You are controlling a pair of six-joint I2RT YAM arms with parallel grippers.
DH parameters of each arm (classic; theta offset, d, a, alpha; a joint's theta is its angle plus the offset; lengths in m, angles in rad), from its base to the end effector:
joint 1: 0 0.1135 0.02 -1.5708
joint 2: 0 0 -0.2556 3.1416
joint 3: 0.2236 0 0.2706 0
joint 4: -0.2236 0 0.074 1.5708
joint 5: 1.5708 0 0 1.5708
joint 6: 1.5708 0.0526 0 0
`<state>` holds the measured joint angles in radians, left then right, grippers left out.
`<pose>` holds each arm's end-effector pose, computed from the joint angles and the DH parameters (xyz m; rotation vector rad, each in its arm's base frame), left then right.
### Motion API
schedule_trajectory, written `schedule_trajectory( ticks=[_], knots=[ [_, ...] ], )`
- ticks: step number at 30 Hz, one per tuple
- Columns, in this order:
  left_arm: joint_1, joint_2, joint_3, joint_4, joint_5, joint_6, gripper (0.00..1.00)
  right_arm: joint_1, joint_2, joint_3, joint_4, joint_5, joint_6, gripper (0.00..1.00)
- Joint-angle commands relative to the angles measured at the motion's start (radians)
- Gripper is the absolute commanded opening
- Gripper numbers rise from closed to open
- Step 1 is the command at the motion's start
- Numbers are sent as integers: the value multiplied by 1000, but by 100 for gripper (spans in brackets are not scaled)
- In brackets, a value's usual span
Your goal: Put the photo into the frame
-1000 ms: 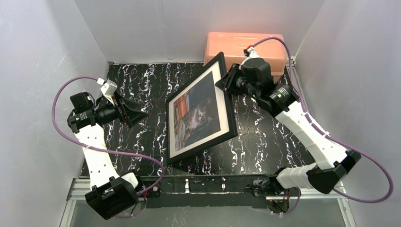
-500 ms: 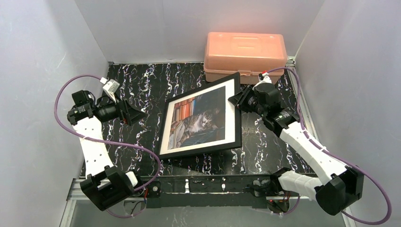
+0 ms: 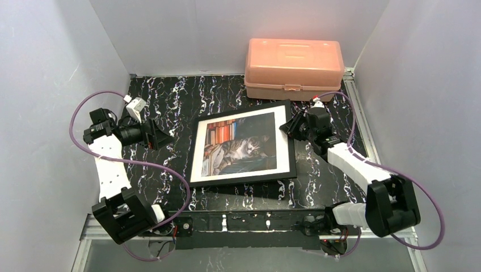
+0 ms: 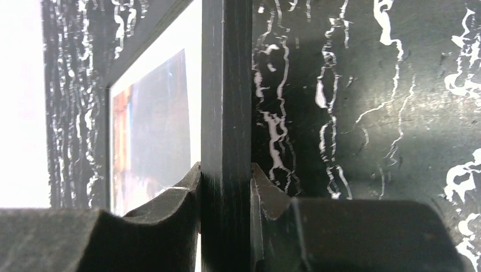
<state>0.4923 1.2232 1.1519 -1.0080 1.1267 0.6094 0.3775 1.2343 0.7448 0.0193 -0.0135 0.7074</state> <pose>0.2392 0.0744 0.3097 0.4401 2.0087 -0.8264 0.2875 0.1148 0.2263 0.3382 2.0851 0.6812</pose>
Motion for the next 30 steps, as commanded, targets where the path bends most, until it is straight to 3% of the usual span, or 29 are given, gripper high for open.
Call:
schedule_trajectory(
  ticks=[1, 7, 14, 17, 21, 23, 30],
  knots=[
    [-4, 13, -21, 0, -12, 11, 99, -57, 94, -44, 96, 93, -202, 4],
    [-4, 20, -42, -1, -30, 7, 98, -109, 212, -66, 185, 22, -224, 7],
    [-7, 31, -67, 14, -99, -43, 99, -139, 308, -44, 156, 0, -282, 10],
    [-9, 34, -76, 39, -143, -90, 99, -143, 305, -37, 122, 10, -289, 27],
    [-18, 50, -75, 73, -192, -137, 98, -142, 265, -17, 48, 109, -292, 59],
    [-25, 55, -74, 104, -232, -176, 99, -143, 233, -8, 16, 159, -299, 96],
    [-53, 92, -86, 240, -345, -299, 99, -152, 118, 11, -105, 377, -308, 99]
  ],
)
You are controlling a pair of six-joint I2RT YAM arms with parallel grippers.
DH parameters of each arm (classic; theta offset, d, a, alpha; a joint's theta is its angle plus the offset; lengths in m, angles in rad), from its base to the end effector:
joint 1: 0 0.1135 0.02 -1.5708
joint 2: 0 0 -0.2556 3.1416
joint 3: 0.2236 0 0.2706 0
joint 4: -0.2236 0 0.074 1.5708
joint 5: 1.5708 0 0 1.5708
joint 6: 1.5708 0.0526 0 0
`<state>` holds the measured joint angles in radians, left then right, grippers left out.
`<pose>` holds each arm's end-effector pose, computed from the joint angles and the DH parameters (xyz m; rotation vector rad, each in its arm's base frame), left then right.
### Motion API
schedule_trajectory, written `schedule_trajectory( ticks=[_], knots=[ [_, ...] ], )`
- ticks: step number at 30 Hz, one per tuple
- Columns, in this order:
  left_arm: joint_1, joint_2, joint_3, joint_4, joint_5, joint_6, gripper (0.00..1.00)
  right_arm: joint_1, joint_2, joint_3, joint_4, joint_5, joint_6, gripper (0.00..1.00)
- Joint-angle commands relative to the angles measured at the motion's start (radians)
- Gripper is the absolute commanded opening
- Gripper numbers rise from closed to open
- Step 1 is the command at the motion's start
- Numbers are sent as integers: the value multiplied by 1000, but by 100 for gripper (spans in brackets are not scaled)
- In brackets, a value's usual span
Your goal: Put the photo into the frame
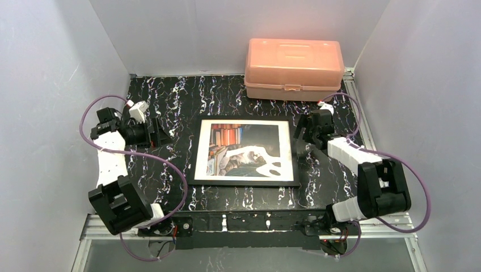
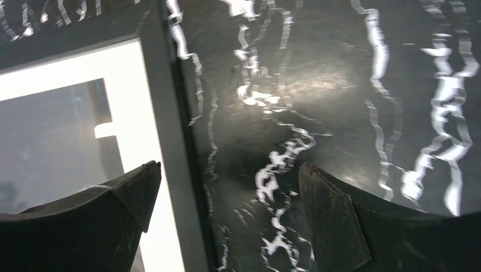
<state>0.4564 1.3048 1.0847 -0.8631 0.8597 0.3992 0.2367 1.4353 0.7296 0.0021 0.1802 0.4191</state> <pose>0.2637 0.0851 0.2654 0.1935 2.2725 -0.7114 0.3144 0.0661 0.1599 0.3004 2.2448 0.1439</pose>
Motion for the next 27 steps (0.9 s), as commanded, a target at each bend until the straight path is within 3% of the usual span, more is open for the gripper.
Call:
schedule_trajectory(
  ticks=[1, 5, 12, 16, 23, 27],
  knots=[
    [-26, 10, -37, 141, -94, -105, 99, -11, -101, 21, -93, 220, -19, 99],
    [-84, 19, -117, 364, -240, -199, 98, -13, -143, 6, -118, 422, -8, 99],
    [-178, 86, -316, 844, -262, -307, 99, -14, -127, -98, -10, 685, -115, 99],
    [-197, 164, -361, 1053, -204, -391, 99, -18, -110, -129, 98, 708, -117, 99],
    [-200, 268, -452, 1360, -224, -468, 98, -38, -128, -309, 498, 630, -185, 99],
    [-208, 306, -461, 1443, -244, -503, 99, -55, -59, -334, 611, 614, -209, 99]
  ],
)
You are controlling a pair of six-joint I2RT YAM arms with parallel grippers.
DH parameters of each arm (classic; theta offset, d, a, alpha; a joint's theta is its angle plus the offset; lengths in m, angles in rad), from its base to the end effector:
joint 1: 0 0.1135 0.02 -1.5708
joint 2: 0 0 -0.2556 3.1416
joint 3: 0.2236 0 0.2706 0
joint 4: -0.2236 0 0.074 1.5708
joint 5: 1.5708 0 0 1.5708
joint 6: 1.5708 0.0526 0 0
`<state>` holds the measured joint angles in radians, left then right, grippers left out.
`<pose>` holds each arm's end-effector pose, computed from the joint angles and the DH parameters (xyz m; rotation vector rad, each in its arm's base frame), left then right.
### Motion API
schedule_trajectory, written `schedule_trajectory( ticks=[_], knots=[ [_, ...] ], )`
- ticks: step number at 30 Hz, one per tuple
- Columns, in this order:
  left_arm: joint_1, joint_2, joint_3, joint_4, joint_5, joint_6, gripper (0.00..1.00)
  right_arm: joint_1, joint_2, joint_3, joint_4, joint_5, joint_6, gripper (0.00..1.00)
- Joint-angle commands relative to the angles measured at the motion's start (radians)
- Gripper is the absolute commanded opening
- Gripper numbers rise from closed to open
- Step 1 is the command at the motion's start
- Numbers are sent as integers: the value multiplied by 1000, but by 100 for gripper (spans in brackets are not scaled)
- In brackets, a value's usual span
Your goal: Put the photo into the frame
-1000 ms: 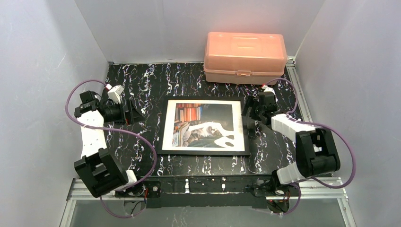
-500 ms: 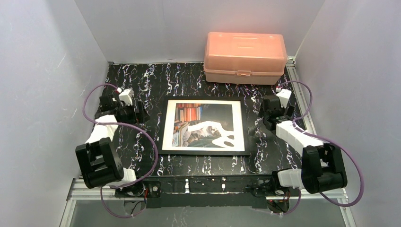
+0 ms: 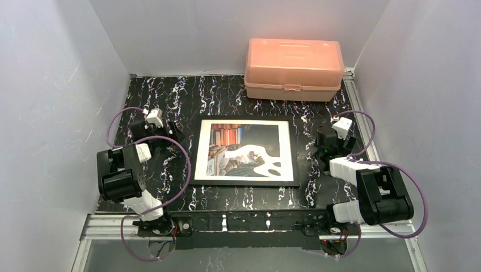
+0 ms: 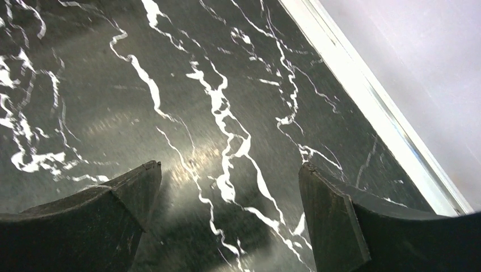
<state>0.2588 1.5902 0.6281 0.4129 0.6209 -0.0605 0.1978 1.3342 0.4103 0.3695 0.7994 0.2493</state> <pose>0.3217 0.0535 0.1259 0.0374 2.0500 -0.5323 0.2634 0.0143 0.1293 0.5052 1.9234 -0.5584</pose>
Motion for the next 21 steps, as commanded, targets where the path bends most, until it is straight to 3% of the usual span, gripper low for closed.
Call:
schedule_trajectory(
  ticks=[1, 4, 6, 12, 15, 21],
  knots=[
    [-15, 24, 4, 151, -12, -37, 99, -21, 56, -26, 280, -17, -43, 99],
    [-15, 20, 3, 144, -23, -36, 99, -32, 98, -51, 394, -35, -35, 99],
    [-15, 5, -12, 152, -52, -42, 98, -46, 130, -31, 380, -59, -42, 99],
    [-18, -69, -117, 286, -100, -54, 98, -90, 142, -50, 471, -89, -80, 99],
    [-30, -93, -166, 341, -116, -43, 98, -96, 174, -102, 615, -112, -102, 99],
    [-83, -131, -261, 476, -182, 4, 98, -91, 211, -110, 690, -279, -193, 99]
  ],
)
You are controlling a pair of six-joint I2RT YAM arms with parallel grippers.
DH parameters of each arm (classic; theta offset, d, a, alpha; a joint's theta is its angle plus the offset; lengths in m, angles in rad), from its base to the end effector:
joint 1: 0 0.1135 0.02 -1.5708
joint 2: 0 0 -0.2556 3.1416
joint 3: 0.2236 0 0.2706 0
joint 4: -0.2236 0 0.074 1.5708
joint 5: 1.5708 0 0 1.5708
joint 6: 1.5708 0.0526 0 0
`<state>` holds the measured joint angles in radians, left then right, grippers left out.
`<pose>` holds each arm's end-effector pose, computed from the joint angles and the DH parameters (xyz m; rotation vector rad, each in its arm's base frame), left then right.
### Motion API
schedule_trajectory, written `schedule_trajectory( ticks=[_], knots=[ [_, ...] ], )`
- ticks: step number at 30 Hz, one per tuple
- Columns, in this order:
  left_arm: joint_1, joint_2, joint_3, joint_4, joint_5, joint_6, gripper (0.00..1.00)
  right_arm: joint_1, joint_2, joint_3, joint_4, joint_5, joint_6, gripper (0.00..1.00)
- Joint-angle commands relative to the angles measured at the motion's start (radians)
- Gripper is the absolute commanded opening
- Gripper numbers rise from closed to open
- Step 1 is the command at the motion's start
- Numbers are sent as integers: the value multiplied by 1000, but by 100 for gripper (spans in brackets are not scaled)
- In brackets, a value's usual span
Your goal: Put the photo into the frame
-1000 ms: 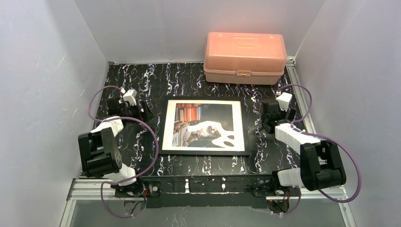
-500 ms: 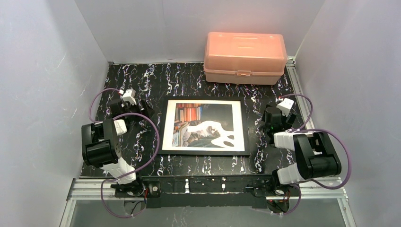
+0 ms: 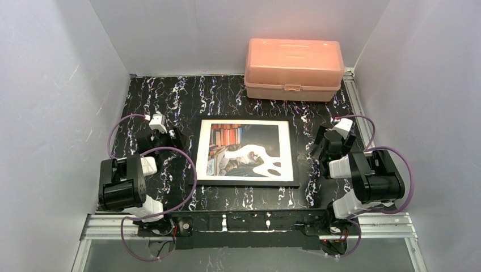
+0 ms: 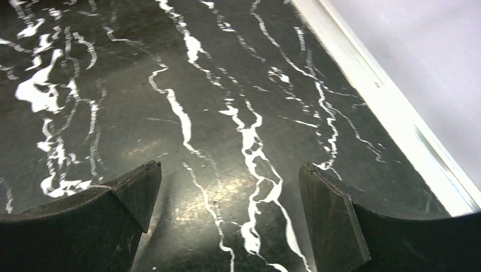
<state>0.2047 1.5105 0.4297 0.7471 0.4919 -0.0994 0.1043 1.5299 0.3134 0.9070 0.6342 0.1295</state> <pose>0.2943 0.0357 0.1246 0.0466 1.8819 -0.3952 0.2700 -0.0031 0.1068 0.4513 1.7838 -0.4309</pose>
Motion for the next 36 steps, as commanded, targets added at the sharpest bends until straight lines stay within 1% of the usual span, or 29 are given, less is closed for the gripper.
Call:
schedule_trajectory(
  ticks=[1, 2, 4, 5, 6, 7, 8, 9, 10, 12, 15, 36],
  knots=[
    [-39, -56, -80, 166, -68, 51, 98, 2, 12, -32, 180, -139, -84, 99],
    [-51, -59, -94, 183, -81, 64, 99, 3, 24, -60, 231, -164, -93, 99],
    [-88, -42, -142, 252, -122, 109, 98, 27, 91, -123, 458, -153, -126, 99],
    [-96, 4, -179, 429, -128, 106, 98, 47, 77, -107, 367, -122, -128, 99],
    [-98, 3, -183, 390, -140, 106, 98, 51, 60, -76, 297, -110, -124, 99],
    [-99, -32, -158, 284, -167, 108, 99, 51, 94, -52, 308, -90, -127, 99],
    [-100, -26, -133, 273, -201, 82, 99, 52, 97, -48, 319, -91, -128, 99],
    [-102, -5, -136, 310, -214, 72, 98, 51, 81, -40, 276, -94, -125, 99],
    [-105, -14, -135, 283, -219, 77, 98, 50, 77, -38, 253, -95, -121, 99],
    [-106, -19, -135, 280, -220, 80, 98, 48, 94, -49, 316, -95, -128, 99],
    [-108, -24, -142, 289, -220, 79, 98, 49, 72, -45, 267, -96, -125, 99],
    [-108, -21, -141, 296, -223, 80, 98, 48, 78, -51, 290, -93, -128, 99]
  ],
)
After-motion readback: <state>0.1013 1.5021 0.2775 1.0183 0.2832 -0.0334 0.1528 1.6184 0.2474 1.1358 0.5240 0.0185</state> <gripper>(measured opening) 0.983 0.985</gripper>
